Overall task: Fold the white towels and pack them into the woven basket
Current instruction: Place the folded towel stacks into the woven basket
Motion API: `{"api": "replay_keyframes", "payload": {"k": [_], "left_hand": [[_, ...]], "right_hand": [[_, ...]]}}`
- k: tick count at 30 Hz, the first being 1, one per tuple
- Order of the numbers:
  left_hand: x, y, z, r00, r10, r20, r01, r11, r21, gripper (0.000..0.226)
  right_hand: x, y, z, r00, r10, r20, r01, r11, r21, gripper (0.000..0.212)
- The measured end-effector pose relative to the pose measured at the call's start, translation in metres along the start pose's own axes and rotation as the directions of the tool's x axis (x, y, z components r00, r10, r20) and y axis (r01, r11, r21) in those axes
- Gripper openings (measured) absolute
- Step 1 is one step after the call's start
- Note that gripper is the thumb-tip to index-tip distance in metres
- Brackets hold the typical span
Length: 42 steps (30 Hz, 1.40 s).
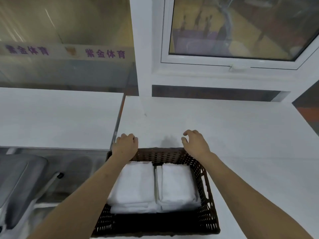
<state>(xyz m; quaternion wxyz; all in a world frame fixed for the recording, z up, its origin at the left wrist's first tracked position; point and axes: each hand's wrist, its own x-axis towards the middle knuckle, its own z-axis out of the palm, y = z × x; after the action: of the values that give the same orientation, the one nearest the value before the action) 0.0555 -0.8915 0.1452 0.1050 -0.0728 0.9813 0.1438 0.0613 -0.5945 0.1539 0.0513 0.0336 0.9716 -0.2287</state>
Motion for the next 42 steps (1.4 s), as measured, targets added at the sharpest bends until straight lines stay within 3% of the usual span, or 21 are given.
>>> {"api": "replay_keyframes", "payload": {"k": [2,5,11,14,19,24,29,33,37,42], "left_hand": [[0.022,-0.008,0.004,0.981,-0.102,0.164,0.103,0.995,-0.003,0.034],[0.053,-0.018,0.011,0.892,-0.226,0.391,0.21,0.974,0.085,0.042],[0.073,-0.008,0.016,0.804,-0.276,0.527,0.201,0.96,0.196,0.035],[0.081,-0.018,0.024,0.821,-0.296,0.489,0.285,0.953,0.098,0.034],[0.071,-0.021,0.014,0.875,-0.348,0.337,0.44,0.862,-0.252,0.068],[0.042,-0.012,-0.012,0.943,-0.332,0.014,0.276,0.757,-0.592,0.064],[0.021,-0.005,-0.068,0.946,-0.293,-0.135,0.086,0.631,-0.771,0.073],[0.002,-0.002,-0.113,0.957,-0.198,-0.213,-0.056,0.594,-0.803,0.077],[-0.034,0.005,-0.147,0.923,-0.142,-0.359,-0.215,0.582,-0.784,0.055],[-0.092,0.002,-0.165,0.924,-0.104,-0.367,-0.246,0.573,-0.782,0.058]], "right_hand": [[0.02,0.008,0.008,0.99,0.082,0.118,-0.079,0.996,-0.029,0.038],[0.04,0.017,0.019,0.954,0.157,0.257,-0.145,0.987,-0.064,0.039],[0.06,0.022,0.031,0.821,0.315,0.475,-0.285,0.949,-0.136,0.063],[0.063,0.025,0.035,0.82,0.332,0.466,-0.318,0.941,-0.111,0.06],[0.058,0.029,0.034,0.911,0.286,0.297,-0.309,0.95,0.034,0.055],[0.037,0.014,0.013,0.976,0.215,-0.017,-0.193,0.906,0.377,0.056],[0.012,-0.014,-0.032,0.971,0.177,-0.16,-0.061,0.832,0.551,0.066],[-0.002,-0.033,-0.073,0.965,0.172,-0.198,-0.012,0.781,0.624,0.061],[-0.025,-0.048,-0.104,0.961,0.129,-0.245,0.071,0.739,0.67,0.057],[-0.076,-0.059,-0.129,0.948,0.093,-0.305,0.155,0.702,0.695,0.059]]}}
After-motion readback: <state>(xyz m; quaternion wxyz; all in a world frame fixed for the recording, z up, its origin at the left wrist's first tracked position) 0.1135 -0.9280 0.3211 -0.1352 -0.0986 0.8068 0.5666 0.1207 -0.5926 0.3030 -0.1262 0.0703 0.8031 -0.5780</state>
